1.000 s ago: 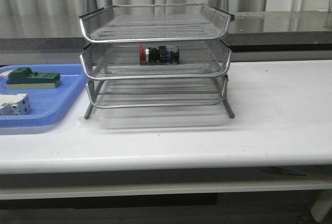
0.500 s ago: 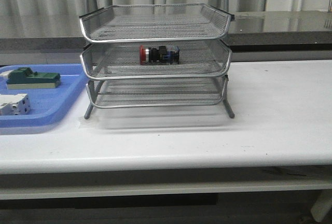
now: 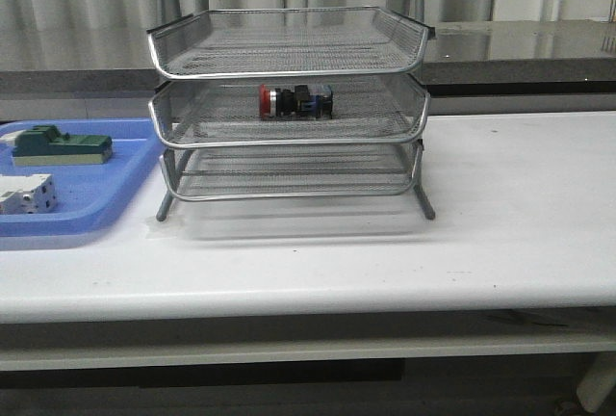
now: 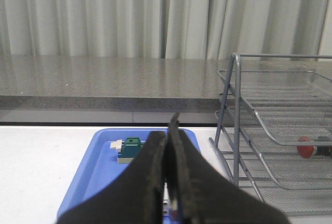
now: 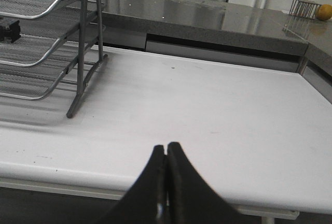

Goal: Place button on rack with both arms

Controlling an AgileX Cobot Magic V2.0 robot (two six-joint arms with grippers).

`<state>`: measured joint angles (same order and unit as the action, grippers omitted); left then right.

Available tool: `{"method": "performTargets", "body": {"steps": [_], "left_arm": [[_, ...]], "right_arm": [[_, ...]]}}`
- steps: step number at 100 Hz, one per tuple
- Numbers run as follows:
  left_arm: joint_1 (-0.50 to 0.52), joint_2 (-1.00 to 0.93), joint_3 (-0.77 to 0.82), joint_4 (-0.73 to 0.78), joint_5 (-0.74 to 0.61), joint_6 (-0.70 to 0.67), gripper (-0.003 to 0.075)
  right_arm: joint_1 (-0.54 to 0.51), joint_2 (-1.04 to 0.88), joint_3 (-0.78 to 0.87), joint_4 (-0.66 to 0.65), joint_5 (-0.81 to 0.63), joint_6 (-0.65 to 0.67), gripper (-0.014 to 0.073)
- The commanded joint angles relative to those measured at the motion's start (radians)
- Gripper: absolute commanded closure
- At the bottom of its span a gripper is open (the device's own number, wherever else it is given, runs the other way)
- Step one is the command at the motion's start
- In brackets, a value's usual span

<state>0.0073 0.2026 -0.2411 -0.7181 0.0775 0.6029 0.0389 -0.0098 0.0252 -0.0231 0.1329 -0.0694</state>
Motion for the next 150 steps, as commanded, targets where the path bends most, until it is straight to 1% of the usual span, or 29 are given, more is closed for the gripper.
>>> {"method": "performTargets", "body": {"steps": [1, 20, 28, 35, 45, 52, 68, 80, 110, 135, 150], "left_arm": [[0.002, 0.009, -0.028, -0.010, -0.066, -0.011, 0.0741], [0.002, 0.009, -0.028, -0.010, -0.083, -0.011, 0.0741], [0.002, 0.009, -0.028, 0.029, -0.078, -0.021, 0.0741], [0.002, 0.009, -0.028, 0.141, -0.078, -0.108, 0.0741], [0.002, 0.009, -0.027, 0.375, -0.078, -0.344, 0.0741], [0.002, 0.009, -0.027, 0.497, -0.078, -0.452, 0.0741], [0.002, 0.005, -0.005, 0.636, -0.078, -0.553, 0.0741], [0.002, -0.049, 0.039, 0.718, -0.083, -0.627, 0.0741], [0.002, -0.240, 0.196, 0.752, -0.089, -0.650, 0.0741], [0.002, -0.239, 0.279, 0.756, -0.168, -0.656, 0.0741], [0.002, -0.239, 0.279, 0.781, -0.160, -0.656, 0.0741]], "right_arm": [[-0.006, -0.018, 0.003, -0.013, -0.089, -0.006, 0.0650], [-0.006, -0.018, 0.003, -0.013, -0.089, -0.006, 0.0650], [-0.006, -0.018, 0.003, -0.013, -0.089, -0.006, 0.0650], [-0.006, -0.018, 0.003, -0.013, -0.089, -0.006, 0.0650], [-0.006, -0.018, 0.003, -0.013, -0.089, -0.006, 0.0650], [-0.006, -0.018, 0.003, -0.013, -0.089, -0.006, 0.0650], [-0.006, -0.018, 0.003, -0.013, -0.089, -0.006, 0.0650], [-0.006, -0.018, 0.003, -0.013, -0.089, -0.006, 0.0650], [-0.006, -0.018, 0.003, -0.013, -0.089, -0.006, 0.0650], [-0.006, -0.018, 0.003, -0.013, -0.089, -0.006, 0.0650], [-0.006, -0.018, 0.003, -0.013, -0.089, -0.006, 0.0650]]}}
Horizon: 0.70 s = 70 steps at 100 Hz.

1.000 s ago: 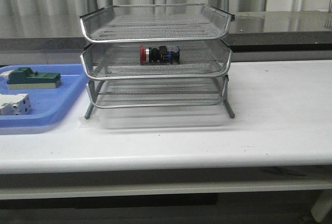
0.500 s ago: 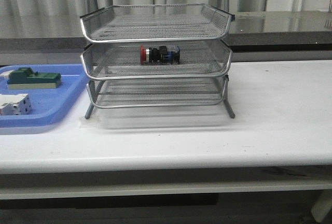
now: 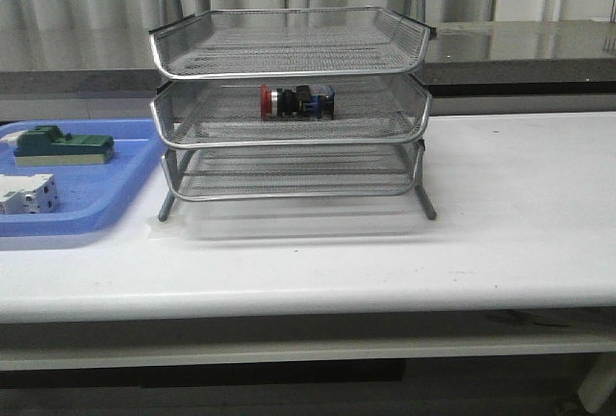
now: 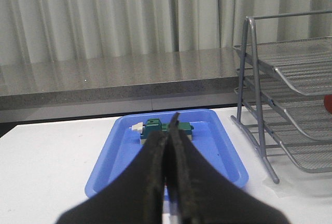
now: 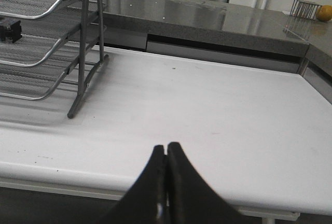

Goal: Place button on rack with both arms

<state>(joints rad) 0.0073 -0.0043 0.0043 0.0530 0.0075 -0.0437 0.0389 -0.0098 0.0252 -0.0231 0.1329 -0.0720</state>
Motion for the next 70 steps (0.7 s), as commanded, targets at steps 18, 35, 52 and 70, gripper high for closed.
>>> {"method": "performTargets", "body": {"steps": [18, 35, 52, 70], "left_arm": [[0.002, -0.032, 0.033, 0.010, -0.090, -0.010, 0.0741], [0.002, -0.032, 0.033, 0.005, -0.090, -0.010, 0.0741], [0.002, -0.032, 0.033, -0.021, -0.088, -0.010, 0.0741], [0.002, -0.032, 0.033, -0.021, -0.088, -0.010, 0.0741]], "right_arm": [[-0.006, -0.018, 0.003, -0.013, -0.089, -0.004, 0.0650], [-0.006, -0.018, 0.003, -0.013, -0.089, -0.004, 0.0650], [-0.006, -0.018, 0.003, -0.013, -0.089, -0.004, 0.0650], [-0.006, -0.018, 0.003, -0.013, -0.089, -0.004, 0.0650]]}}
